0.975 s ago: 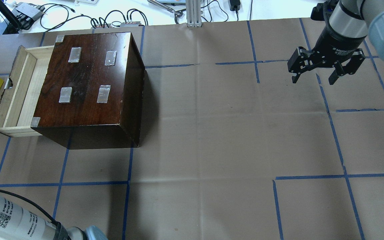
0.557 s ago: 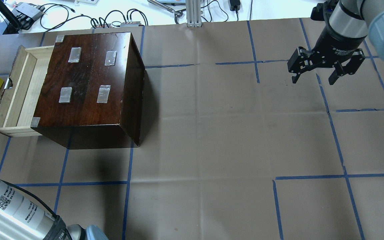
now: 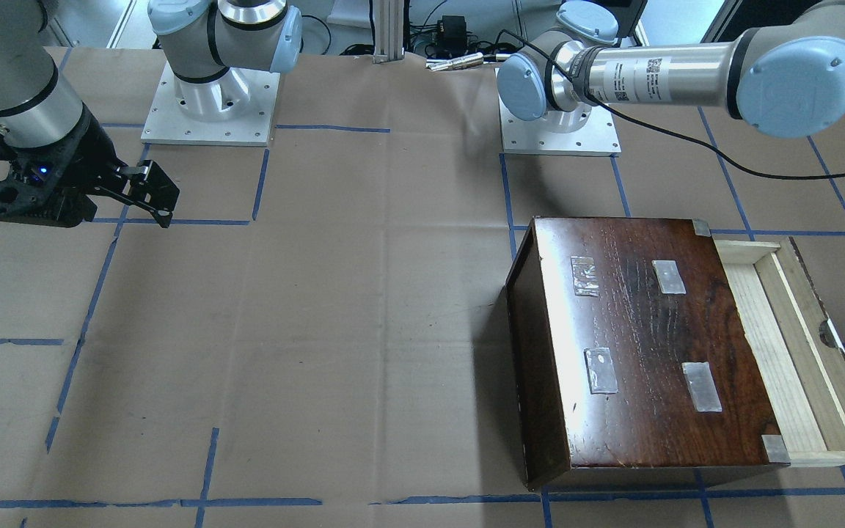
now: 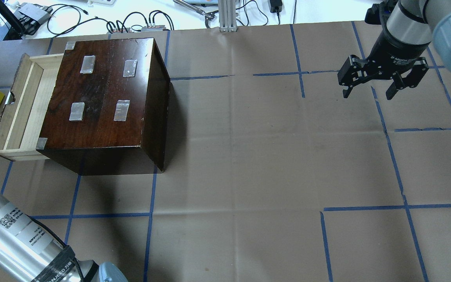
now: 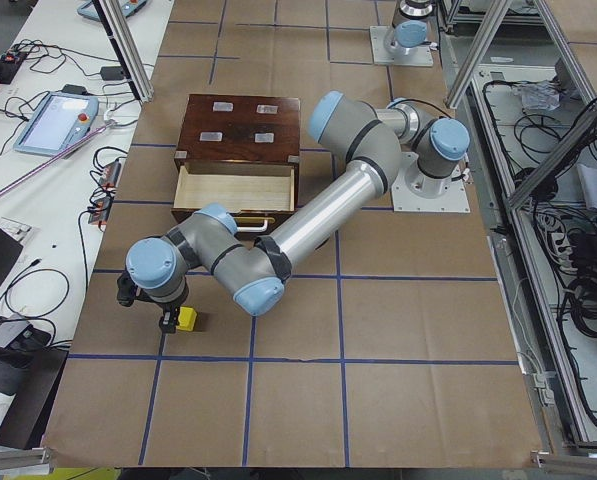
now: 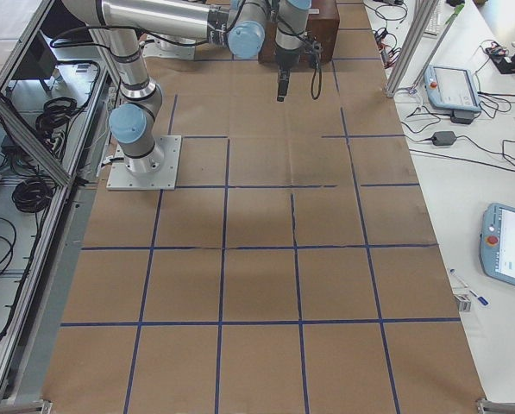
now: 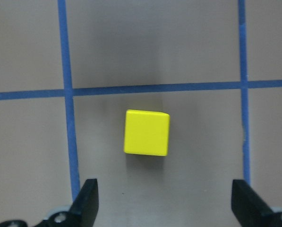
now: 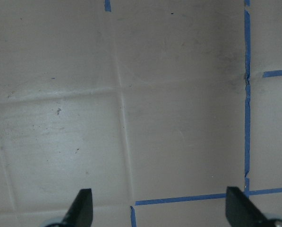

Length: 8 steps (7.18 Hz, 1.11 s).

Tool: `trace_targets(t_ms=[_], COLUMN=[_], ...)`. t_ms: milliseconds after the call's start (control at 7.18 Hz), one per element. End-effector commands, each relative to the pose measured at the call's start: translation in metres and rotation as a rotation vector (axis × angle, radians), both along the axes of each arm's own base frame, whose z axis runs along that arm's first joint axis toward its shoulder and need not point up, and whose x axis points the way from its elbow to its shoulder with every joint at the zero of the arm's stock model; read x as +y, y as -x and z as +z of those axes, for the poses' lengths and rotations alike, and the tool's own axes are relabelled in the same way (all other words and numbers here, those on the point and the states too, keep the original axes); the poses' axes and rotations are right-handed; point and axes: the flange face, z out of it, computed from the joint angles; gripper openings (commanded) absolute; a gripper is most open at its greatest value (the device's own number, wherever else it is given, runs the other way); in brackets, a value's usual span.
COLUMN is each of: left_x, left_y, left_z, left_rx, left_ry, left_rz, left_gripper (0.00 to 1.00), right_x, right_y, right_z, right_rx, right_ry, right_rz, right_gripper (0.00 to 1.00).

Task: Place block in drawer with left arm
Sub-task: 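Lower the left gripper and grasp the yellow cube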

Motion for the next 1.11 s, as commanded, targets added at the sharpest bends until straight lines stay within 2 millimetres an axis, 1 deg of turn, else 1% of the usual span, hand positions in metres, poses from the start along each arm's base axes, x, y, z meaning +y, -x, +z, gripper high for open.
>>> trace_targets(t_ms=[0, 139, 278, 557, 696, 835, 975], left_x=[-0.011, -0.013, -0.015, -0.018, -0.019, -0.019, -0.020], left_y=[-0.008, -0.008, -0.008, -0.007, -0.008, -0.009, -0.010], left_z=[-0.030, -0.046, -0.053, -0.086, -0.097, -0.103, -0.125], left_rx=[0.024, 0.037, 0.041, 0.069, 0.072, 0.078, 0.091], left_ry=[-0.022, -0.035, -0.042, -0.069, -0.074, -0.080, -0.093], left_rz=[-0.011, -0.012, -0.014, -0.015, -0.015, -0.014, -0.014], left_gripper=[0.99, 0.98, 0.98, 0.98, 0.98, 0.97, 0.96], right_x=[0.000, 0.000, 0.000, 0.000, 0.000, 0.000, 0.000], right_y=[0.000, 0.000, 0.000, 0.000, 0.000, 0.000, 0.000], right_z=[0.000, 0.001, 0.000, 0.001, 0.000, 0.001, 0.000], right_rx=[0.000, 0.000, 0.000, 0.000, 0.000, 0.000, 0.000], right_ry=[-0.001, 0.002, 0.001, 0.002, 0.001, 0.002, 0.001], right_rz=[0.000, 0.000, 0.000, 0.000, 0.000, 0.000, 0.000], right_gripper=[1.00, 1.00, 1.00, 1.00, 1.00, 1.00, 1.00])
